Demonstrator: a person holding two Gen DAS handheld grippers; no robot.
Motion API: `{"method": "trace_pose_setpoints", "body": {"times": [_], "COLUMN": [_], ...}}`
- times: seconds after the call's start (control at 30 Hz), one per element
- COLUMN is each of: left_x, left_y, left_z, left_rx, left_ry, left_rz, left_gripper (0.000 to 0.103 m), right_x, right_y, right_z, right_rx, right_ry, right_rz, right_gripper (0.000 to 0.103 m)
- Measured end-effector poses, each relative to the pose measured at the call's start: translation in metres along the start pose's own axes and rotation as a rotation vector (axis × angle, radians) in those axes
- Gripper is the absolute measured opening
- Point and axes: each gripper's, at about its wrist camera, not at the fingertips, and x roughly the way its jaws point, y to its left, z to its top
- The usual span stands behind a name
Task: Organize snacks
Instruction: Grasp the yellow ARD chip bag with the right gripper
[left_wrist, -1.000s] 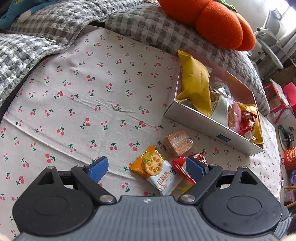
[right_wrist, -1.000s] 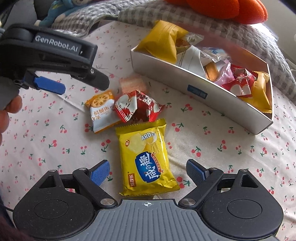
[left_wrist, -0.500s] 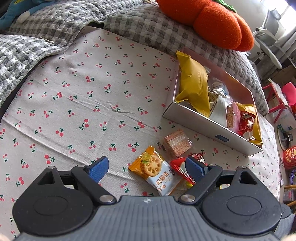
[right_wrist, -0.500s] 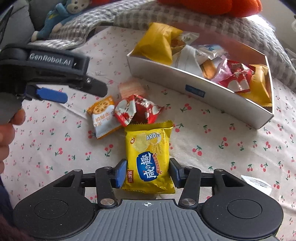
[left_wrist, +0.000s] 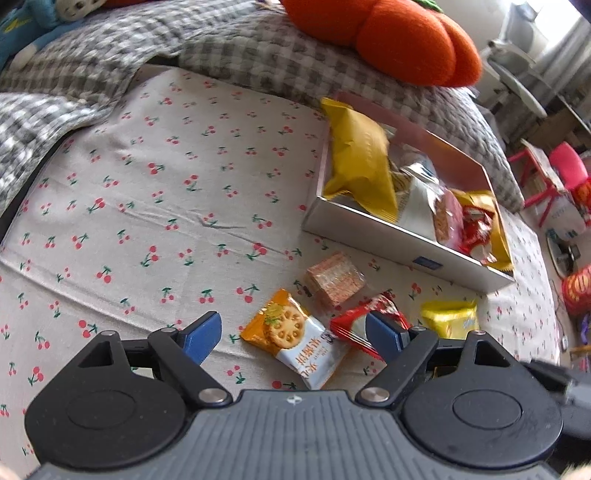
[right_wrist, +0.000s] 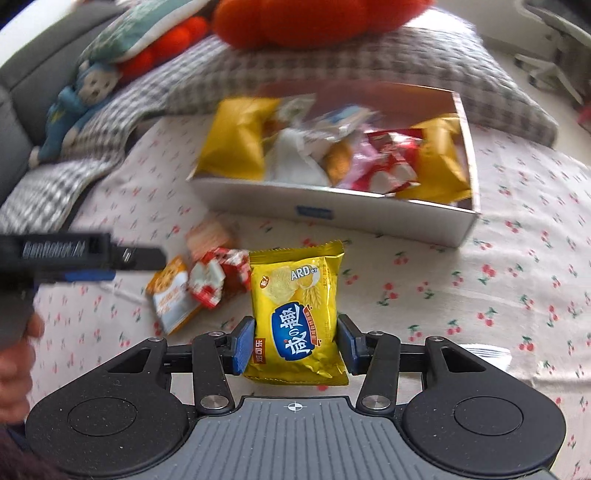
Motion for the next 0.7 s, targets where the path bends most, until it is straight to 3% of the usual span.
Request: {"method": "trace_pose_setpoints", "body": {"times": [0.33, 0.57, 0.7], "left_x": [0.005, 0.023, 0.024], "left_y": [-0.023, 0.001, 0.004], "left_z": [-0.004, 0.006, 0.007], "left_rx": [0.178, 0.123, 0.163], "left_ry": [-0.015, 0.06, 0.054], "left_rz": [0.023, 0.036, 0.042], "left_gripper": [0.084, 0.077, 0.076], "right_x": [-0.014, -0.022, -0.022], "right_y": [-0.025, -0.029, -0.025], "right_z": [0.007, 0.01, 0.011], "right_rx": [0.154, 0.197, 0.191], "right_ry": [-0.081, -0.13, -0.133], "right_rz": [-0.003, 0.037, 0.04], "right_gripper": [0.046, 0.047, 0.047]}}
